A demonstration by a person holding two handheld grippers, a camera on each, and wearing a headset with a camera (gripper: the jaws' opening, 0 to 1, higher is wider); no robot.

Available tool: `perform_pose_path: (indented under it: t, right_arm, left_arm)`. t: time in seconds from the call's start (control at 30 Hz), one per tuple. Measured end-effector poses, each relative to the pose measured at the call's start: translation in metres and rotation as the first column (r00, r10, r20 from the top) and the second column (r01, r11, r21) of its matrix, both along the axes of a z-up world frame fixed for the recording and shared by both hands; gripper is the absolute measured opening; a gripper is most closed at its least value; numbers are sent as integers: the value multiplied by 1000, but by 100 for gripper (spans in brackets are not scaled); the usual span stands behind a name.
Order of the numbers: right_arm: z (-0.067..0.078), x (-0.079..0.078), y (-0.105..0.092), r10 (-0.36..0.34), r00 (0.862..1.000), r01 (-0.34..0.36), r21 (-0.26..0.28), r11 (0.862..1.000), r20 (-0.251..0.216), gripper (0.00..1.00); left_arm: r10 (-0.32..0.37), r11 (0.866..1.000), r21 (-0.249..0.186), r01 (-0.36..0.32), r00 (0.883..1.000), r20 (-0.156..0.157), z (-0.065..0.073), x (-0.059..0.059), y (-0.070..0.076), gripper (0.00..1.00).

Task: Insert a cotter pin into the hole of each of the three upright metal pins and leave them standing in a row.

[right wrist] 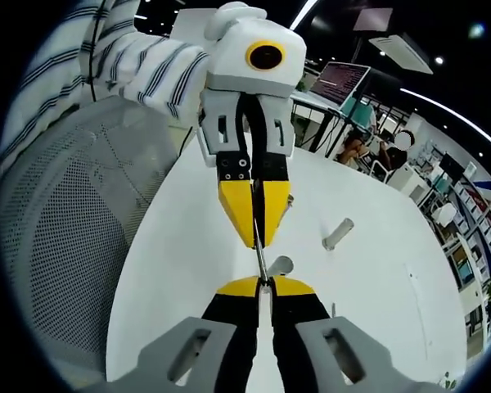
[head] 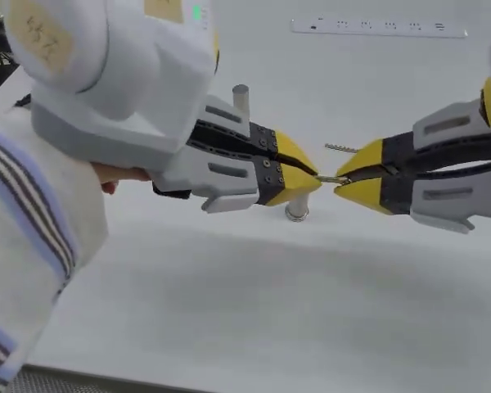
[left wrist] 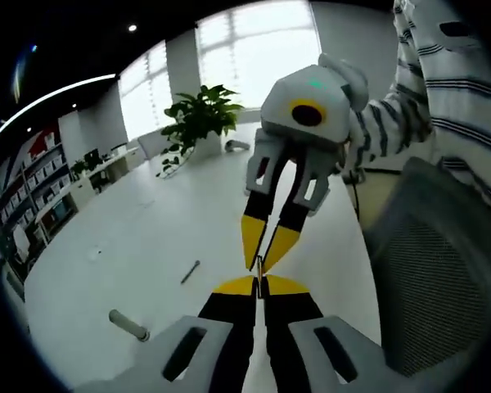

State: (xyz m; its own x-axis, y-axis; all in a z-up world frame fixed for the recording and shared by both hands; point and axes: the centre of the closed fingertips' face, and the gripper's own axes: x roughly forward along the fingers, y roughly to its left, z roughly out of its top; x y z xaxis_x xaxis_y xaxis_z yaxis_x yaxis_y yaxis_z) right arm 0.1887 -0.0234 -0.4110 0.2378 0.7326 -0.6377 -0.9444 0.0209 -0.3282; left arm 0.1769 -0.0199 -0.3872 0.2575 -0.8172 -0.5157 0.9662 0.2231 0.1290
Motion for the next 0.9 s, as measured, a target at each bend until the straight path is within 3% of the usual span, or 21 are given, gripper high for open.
perform_pose_path:
  t: [0.27, 0.33, 0.53, 0.63, 0.7, 0.8, 0.9]
  right_arm:
    - [-3, -5, 0, 15, 1000, -16, -11, 1000, -18, 0]
    - [-4, -8, 0, 27, 999, -28, -14, 1000, -28, 0]
    - [-11, -14, -3, 43, 997, -46, -49, 998, -62, 0]
    - [-11, -14, -7, 41, 996, -44, -44, 998, -82, 0]
    - [-12, -15, -8, 41, 995, -45, -41, 998, -91, 0]
    - [-12, -14, -11, 22, 993, -25, -29, 999, -112, 0]
    - [-14, -9, -14, -10, 993, 6, -29, 1000, -119, 0]
  left_arm:
    - [-48, 995, 84, 45, 998, 36, -10, -4, -1, 0]
    - [-70, 991, 118, 64, 996, 53, -14, -5, 0, 0]
    - [-123, 978, 177, 110, 990, 64, -26, -3, -1, 0]
    - [-127, 976, 183, 114, 990, 58, -28, -3, -4, 0]
    - [-89, 984, 158, 88, 996, 1, -29, -4, -6, 0]
    - [-94, 984, 151, 90, 995, 19, -26, -2, -7, 0]
    - [-50, 989, 136, 48, 999, 7, -25, 6, -6, 0]
